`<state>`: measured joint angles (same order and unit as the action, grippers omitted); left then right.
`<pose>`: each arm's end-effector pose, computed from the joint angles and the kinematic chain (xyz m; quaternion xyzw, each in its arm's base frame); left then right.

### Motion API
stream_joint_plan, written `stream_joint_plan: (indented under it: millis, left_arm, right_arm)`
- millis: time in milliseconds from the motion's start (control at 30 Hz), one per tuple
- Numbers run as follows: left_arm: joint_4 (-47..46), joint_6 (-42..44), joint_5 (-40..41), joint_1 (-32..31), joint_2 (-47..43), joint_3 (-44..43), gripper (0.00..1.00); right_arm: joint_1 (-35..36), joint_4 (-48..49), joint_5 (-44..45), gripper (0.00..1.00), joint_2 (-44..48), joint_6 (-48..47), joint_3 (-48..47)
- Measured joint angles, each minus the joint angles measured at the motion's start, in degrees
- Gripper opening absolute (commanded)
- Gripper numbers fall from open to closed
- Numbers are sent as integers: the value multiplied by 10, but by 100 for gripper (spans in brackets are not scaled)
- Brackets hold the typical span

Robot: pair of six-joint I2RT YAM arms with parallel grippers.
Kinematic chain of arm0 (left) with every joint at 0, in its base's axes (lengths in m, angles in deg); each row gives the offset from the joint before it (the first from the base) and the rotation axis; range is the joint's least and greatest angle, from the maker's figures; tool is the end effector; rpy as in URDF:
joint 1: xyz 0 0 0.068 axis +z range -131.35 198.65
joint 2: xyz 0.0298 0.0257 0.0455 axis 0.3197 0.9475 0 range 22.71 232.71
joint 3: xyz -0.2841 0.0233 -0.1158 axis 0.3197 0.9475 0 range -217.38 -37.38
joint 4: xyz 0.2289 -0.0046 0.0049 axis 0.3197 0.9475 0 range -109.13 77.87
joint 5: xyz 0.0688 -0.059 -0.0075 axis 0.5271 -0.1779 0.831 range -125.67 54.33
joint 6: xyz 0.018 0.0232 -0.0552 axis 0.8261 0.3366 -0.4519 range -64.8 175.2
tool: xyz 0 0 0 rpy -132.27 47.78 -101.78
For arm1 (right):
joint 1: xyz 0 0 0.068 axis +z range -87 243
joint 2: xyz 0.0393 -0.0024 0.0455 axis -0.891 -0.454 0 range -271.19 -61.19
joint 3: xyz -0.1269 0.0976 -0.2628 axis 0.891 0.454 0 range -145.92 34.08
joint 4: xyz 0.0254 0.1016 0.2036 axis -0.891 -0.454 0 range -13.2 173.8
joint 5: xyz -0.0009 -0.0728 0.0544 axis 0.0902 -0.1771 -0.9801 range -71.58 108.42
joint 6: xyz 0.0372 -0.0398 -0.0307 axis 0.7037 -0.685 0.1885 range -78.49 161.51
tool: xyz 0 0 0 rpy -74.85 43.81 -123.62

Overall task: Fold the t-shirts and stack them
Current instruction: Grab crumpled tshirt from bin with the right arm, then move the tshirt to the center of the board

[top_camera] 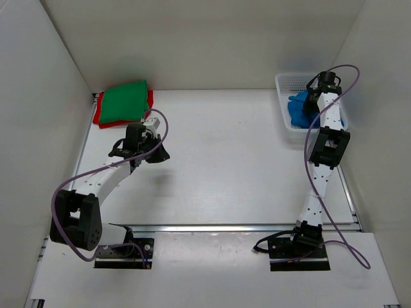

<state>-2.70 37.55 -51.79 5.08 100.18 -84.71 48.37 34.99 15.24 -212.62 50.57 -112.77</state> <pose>0.2390 -0.0713 0.2658 0.0191 0.9211 -0.2240 0.3177 0.5522 -0.1413 0.2023 0.1863 0.9306 0.0110 0.3148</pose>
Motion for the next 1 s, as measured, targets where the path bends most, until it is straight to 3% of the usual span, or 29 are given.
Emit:
stream_joint_plan:
  millis: [100,133,167,233,333,400,467,633,733,833,933,967,1000]
  left_arm:
    - [-19,-7,-24,3,-17,5,4]
    - [-21,-10,-29,3,-27,8,31]
    - [-20,-10,-33,3,-38,8,43]
    - [-18,-18,-37,-3,-63,8,40]
    - [-8,-23,-37,-13,-120,6,17]
    - [-3,-30,-45,-12,-166,6,17]
    - [-4,-37,-52,-3,-216,6,27]
    - [5,-56,-60,6,-326,8,27]
    - [21,-62,-64,7,-354,2,26]
    - [37,-71,-68,7,-365,1,25]
    - [50,-81,-66,6,-366,1,26]
    - [55,-83,-65,5,-365,1,28]
    - [62,-83,-63,3,-364,1,33]
  right_arm:
    - [0,-10,-24,0,29,-1,7]
    - [0,-14,-30,0,45,-1,13]
    - [0,-17,-36,0,71,-1,18]
    - [4,-17,-43,1,133,-1,36]
    - [18,0,-63,0,287,0,100]
    - [36,31,-85,0,421,2,160]
    - [69,64,-94,0,559,1,215]
    - [215,162,-115,0,848,6,397]
    - [223,206,-129,0,957,35,500]
    - [248,240,-145,0,969,62,586]
    - [335,250,-129,0,895,85,663]
    - [370,248,-127,7,862,88,671]
    - [399,242,-123,20,818,90,671]
